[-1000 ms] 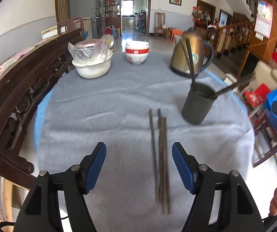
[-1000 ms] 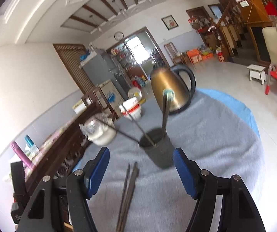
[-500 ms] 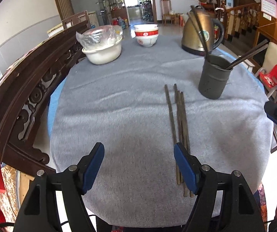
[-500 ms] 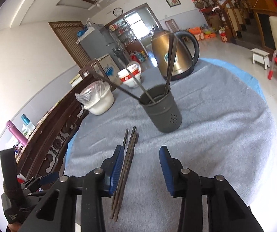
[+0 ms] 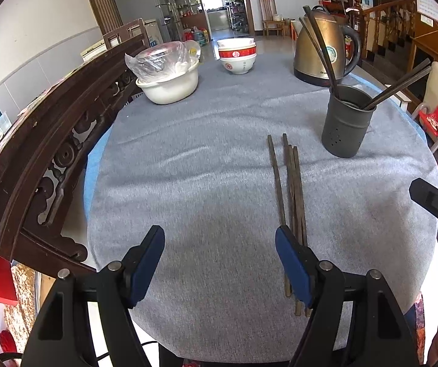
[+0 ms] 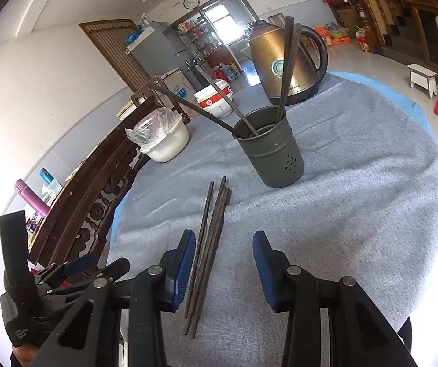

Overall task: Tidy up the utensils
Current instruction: 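Open both tools and move them back over the remaining chopsticks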

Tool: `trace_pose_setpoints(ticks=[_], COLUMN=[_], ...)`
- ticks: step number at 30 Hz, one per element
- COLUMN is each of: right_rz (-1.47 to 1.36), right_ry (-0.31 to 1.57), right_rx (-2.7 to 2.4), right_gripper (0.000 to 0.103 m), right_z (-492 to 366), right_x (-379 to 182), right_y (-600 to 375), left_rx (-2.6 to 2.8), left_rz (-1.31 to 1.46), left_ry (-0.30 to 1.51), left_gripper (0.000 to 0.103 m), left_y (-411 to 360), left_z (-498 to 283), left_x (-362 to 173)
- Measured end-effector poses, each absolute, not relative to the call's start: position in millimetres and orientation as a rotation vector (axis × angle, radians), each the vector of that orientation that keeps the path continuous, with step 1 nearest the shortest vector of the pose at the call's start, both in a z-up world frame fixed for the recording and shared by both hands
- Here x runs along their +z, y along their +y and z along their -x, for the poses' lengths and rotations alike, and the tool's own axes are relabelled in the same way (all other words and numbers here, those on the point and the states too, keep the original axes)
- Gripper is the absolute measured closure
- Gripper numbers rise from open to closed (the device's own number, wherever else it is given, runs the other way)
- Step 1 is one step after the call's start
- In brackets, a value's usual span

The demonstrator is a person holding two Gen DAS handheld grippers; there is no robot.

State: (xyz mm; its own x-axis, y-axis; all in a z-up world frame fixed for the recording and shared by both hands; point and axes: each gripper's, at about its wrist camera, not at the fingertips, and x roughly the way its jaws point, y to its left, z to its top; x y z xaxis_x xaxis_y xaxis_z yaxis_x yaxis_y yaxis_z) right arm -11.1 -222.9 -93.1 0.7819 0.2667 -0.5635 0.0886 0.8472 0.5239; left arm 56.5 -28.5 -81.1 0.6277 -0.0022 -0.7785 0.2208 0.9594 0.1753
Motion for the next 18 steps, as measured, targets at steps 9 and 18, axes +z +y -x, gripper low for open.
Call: trace_pose_setpoints(ticks=[9, 18], right_rz=[-0.56, -0.548], right_ry=[0.693, 0.702], right_rx=[0.104, 0.116], right_gripper=[0.06, 0.06], right_z=[7, 5], right_x=[-95, -96], right_y=[-219, -211], left_rx=[-0.128, -0.126], left_rz=[-0.273, -0.27], left_ry=[0.873, 0.87], left_gripper=[0.027, 0.027], left_y=[-29, -26], left_z=[-56, -55], left_x=[-80, -80])
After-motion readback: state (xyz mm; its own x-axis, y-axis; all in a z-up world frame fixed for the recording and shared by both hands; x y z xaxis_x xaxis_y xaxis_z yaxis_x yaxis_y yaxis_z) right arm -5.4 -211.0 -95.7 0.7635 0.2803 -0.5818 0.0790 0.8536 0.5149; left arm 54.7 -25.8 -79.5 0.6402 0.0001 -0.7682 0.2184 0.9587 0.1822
